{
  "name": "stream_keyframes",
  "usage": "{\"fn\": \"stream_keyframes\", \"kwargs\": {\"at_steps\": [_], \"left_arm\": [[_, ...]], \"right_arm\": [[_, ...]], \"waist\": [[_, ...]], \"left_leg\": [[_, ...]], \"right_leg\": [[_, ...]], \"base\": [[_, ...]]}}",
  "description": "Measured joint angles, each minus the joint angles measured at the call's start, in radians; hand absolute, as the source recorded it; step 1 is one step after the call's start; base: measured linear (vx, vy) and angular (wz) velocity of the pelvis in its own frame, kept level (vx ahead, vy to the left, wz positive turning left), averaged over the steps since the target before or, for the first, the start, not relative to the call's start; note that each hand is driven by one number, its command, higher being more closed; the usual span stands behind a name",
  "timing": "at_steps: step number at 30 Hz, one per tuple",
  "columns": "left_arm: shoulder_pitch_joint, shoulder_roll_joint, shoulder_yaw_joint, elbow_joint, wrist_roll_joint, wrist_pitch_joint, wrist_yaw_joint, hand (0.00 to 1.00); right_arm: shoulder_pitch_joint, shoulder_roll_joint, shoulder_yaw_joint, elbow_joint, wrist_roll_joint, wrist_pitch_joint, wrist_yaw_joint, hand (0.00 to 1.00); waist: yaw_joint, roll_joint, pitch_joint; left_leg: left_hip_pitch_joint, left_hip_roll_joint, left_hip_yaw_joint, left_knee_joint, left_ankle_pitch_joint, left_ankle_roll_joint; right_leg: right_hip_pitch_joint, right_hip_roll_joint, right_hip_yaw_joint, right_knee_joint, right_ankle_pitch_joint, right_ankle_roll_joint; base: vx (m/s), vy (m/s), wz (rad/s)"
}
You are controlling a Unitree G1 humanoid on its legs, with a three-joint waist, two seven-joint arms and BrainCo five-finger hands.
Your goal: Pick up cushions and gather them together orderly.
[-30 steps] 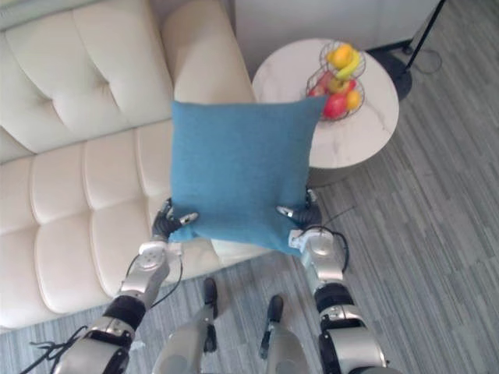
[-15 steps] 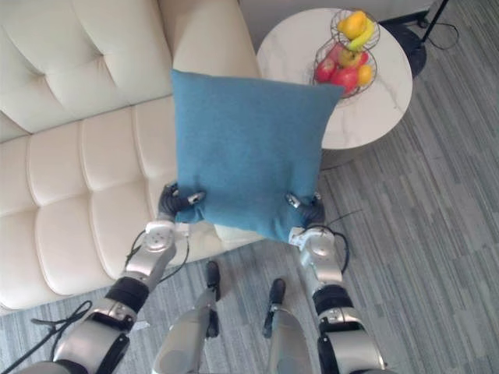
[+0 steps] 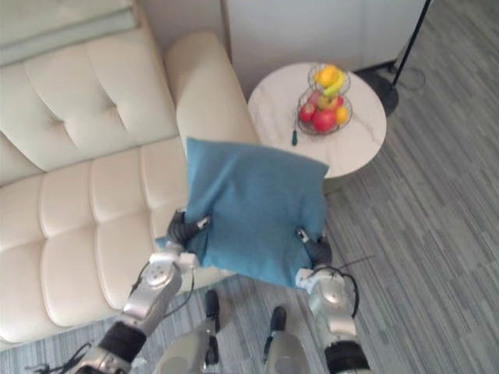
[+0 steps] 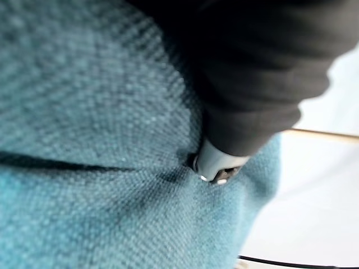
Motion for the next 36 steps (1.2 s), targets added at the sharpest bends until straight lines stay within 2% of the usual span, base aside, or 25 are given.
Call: {"fn": "stream_keyframes", "kwargs": {"at_steps": [5, 11, 16, 17, 18, 19, 20, 21, 22, 23, 25, 26, 27, 28, 29, 31, 32, 33, 34, 35, 36], "left_arm": [[0.182, -0.003, 0.001, -0.191, 0.001, -0.001, -0.039, 1.00], [0.286, -0.003, 0.004, -0.261, 0.000, -0.026, -0.051, 1.00], [0.295, -0.003, 0.004, -0.260, -0.006, -0.027, -0.056, 1.00], [0.296, -0.004, 0.004, -0.260, -0.011, -0.026, -0.056, 1.00], [0.296, -0.005, 0.004, -0.260, -0.019, -0.026, -0.056, 1.00], [0.293, -0.013, 0.003, -0.257, -0.021, -0.025, -0.056, 1.00], [0.291, -0.028, -0.002, -0.249, -0.026, -0.025, -0.056, 1.00], [0.291, -0.033, -0.002, -0.245, -0.028, -0.025, -0.056, 1.00], [0.291, -0.046, -0.005, -0.234, -0.036, -0.025, -0.056, 1.00], [0.290, -0.055, -0.008, -0.226, -0.038, -0.025, -0.056, 1.00], [0.280, -0.087, -0.022, -0.186, -0.040, -0.027, -0.057, 1.00], [0.263, -0.101, -0.032, -0.154, -0.057, -0.029, -0.058, 1.00], [0.242, -0.094, -0.042, -0.133, -0.065, -0.028, -0.059, 1.00], [0.214, -0.072, -0.054, -0.120, -0.076, -0.027, -0.062, 1.00], [0.195, -0.050, -0.056, -0.116, -0.079, -0.025, -0.065, 1.00], [0.192, -0.044, -0.058, -0.088, -0.078, -0.022, -0.069, 1.00], [0.195, -0.040, -0.060, -0.076, -0.078, -0.020, -0.070, 1.00], [0.197, -0.033, -0.059, -0.072, -0.078, -0.018, -0.072, 1.00], [0.199, -0.025, -0.059, -0.072, -0.077, -0.018, -0.073, 1.00], [0.200, -0.016, -0.059, -0.073, -0.076, -0.018, -0.073, 1.00], [0.200, -0.013, -0.059, -0.073, -0.076, -0.018, -0.073, 1.00]], "right_arm": [[0.146, 0.024, 0.002, -0.157, -0.030, -0.001, 0.018, 1.00], [0.236, 0.046, 0.026, -0.255, -0.055, -0.027, 0.022, 1.00], [0.246, 0.044, 0.032, -0.262, -0.055, -0.030, 0.021, 1.00], [0.246, 0.045, 0.032, -0.262, -0.055, -0.030, 0.020, 1.00], [0.245, 0.044, 0.031, -0.262, -0.056, -0.031, 0.019, 1.00], [0.245, 0.044, 0.025, -0.262, -0.057, -0.031, 0.015, 1.00], [0.233, 0.042, 0.012, -0.261, -0.058, -0.031, 0.008, 1.00], [0.228, 0.042, 0.010, -0.261, -0.058, -0.031, 0.004, 1.00], [0.214, 0.042, 0.001, -0.261, -0.060, -0.031, -0.005, 1.00], [0.203, 0.038, -0.006, -0.261, -0.070, -0.031, -0.012, 1.00], [0.193, 0.013, -0.022, -0.256, -0.093, -0.031, -0.030, 1.00], [0.186, 0.008, -0.035, -0.237, -0.094, -0.031, -0.035, 1.00], [0.179, 0.018, -0.043, -0.217, -0.094, -0.030, -0.039, 1.00], [0.174, 0.034, -0.057, -0.200, -0.094, -0.030, -0.041, 1.00], [0.164, 0.048, -0.058, -0.173, -0.095, -0.029, -0.044, 1.00], [0.157, 0.057, -0.056, -0.137, -0.097, -0.023, -0.049, 1.00], [0.157, 0.063, -0.055, -0.125, -0.097, -0.019, -0.050, 1.00], [0.152, 0.066, -0.053, -0.104, -0.097, -0.019, -0.050, 1.00], [0.138, 0.067, -0.049, -0.073, -0.096, -0.018, -0.051, 1.00], [0.131, 0.075, -0.047, -0.050, -0.096, -0.015, -0.051, 1.00], [0.132, 0.081, -0.047, -0.047, -0.096, -0.015, -0.051, 1.00]], "waist": [[-0.001, 0.032, -0.066], [0.003, 0.028, -0.134], [0.010, 0.023, -0.130], [0.016, 0.026, -0.131], [0.018, 0.029, -0.132], [0.012, 0.024, -0.133], [0.011, 0.003, -0.131], [0.010, 0.005, -0.133], [-0.004, -0.001, -0.136], [-0.007, 0.013, -0.145], [-0.002, 0.062, -0.168], [-0.005, 0.070, -0.172], [-0.010, 0.054, -0.174], [-0.010, 0.029, -0.167], [-0.009, -0.008, -0.153], [-0.007, -0.010, -0.151], [-0.002, -0.009, -0.149], [0.003, -0.009, -0.145], [0.002, 0.001, -0.132], [-0.004, 0.006, -0.117], [-0.004, 0.004, -0.112]], "left_leg": [[0.038, 0.003, -0.021, 0.000, -0.009, -0.010], [0.050, 0.009, -0.047, 0.001, -0.015, -0.019], [-0.032, 0.008, -0.108, 0.114, -0.054, -0.041], [-0.046, 0.012, -0.108, 0.113, -0.067, -0.035], [-0.065, 0.021, -0.065, 0.117, -0.091, -0.027], [-0.083, 0.037, -0.006, 0.135, -0.144, -0.023], [-0.112, 0.058, 0.093, 0.183, -0.152, 0.034], [-0.116, 0.063, 0.112, 0.197, -0.148, 0.045], [-0.127, 0.088, 0.156, 0.231, -0.142, 0.053], [-0.124, 0.116, 0.173, 0.247, -0.139, 0.034], [-0.084, 0.167, 0.167, 0.211, -0.091, -0.052], [-0.047, 0.153, 0.152, 0.169, -0.077, -0.092], [-0.042, 0.119, 0.148, 0.169, -0.069, -0.077], [-0.047, 0.080, 0.146, 0.187, -0.093, -0.049], [-0.063, 0.045, 0.150, 0.242, -0.140, -0.019], [-0.089, 0.032, 0.149, 0.336, -0.213, 0.012], [-0.086, 0.024, 0.154, 0.366, -0.248, 0.021], [-0.067, 0.010, 0.166, 0.364, -0.270, 0.045], [-0.041, 0.008, 0.171, 0.357, -0.284, 0.055], [-0.001, 0.003, 0.169, 0.332, -0.289, 0.062], [0.017, -0.005, 0.168, 0.316, -0.288, 0.063]], "right_leg": [[0.055, 0.007, -0.018, -0.023, 0.001, 0.000], [0.086, 0.017, -0.039, -0.033, 0.002, -0.001], [0.073, 0.008, -0.111, 0.032, -0.030, -0.009], [0.066, 0.011, -0.121, 0.040, -0.031, -0.009], [0.067, 0.011, -0.151, 0.040, -0.026, -0.013], [0.071, -0.009, -0.190, 0.034, -0.020, -0.018], [0.058, -0.059, -0.224, 0.033, -0.016, -0.019], [0.059, -0.071, -0.234, 0.033, -0.015, -0.017], [0.062, -0.094, -0.255, 0.027, -0.008, -0.005], [0.064, -0.101, -0.262, 0.023, 0.001, 0.009], [0.078, -0.105, -0.274, 0.006, 0.024, 0.045], [0.095, -0.125, -0.277, 0.001, 0.037, 0.069], [0.102, -0.155, -0.278, -0.003, 0.055, 0.081], [0.111, -0.194, -0.269, -0.003, 0.068, 0.088], [0.110, -0.244, -0.263, 0.021, 0.077, 0.101], [0.074, -0.291, -0.244, 0.129, 0.111, 0.094], [0.034, -0.323, -0.230, 0.223, 0.139, 0.057], [-0.027, -0.359, -0.209, 0.332, 0.181, -0.035], [-0.087, -0.362, -0.154, 0.441, 0.169, -0.079], [-0.140, -0.303, -0.094, 0.571, 0.054, -0.035], [-0.152, -0.271, -0.079, 0.596, 0.018, -0.022]], "base": [[-0.02, 0.005, 0.10], [-0.03, -0.003, 0.10], [-0.07, 0.000, 0.42], [-0.10, -0.010, 0.51], [-0.11, -0.006, 0.68], [-0.11, 0.098, 0.90], [-0.07, 0.107, 0.76], [-0.04, 0.170, 0.70], [0.01, 0.094, 0.54], [0.03, 0.178, 0.51], [0.11, 0.289, 0.28], [0.13, 0.324, 0.37], [0.10, 0.343, 0.45], [0.06, 0.336, 0.42], [0.05, 0.338, 0.25], [0.03, 0.343, 0.07], [0.05, 0.440, -0.11], [0.07, 0.376, -0.24], [0.10, 0.401, -0.20], [0.07, 0.247, -0.09], [0.12, 0.304, 0.06]]}}
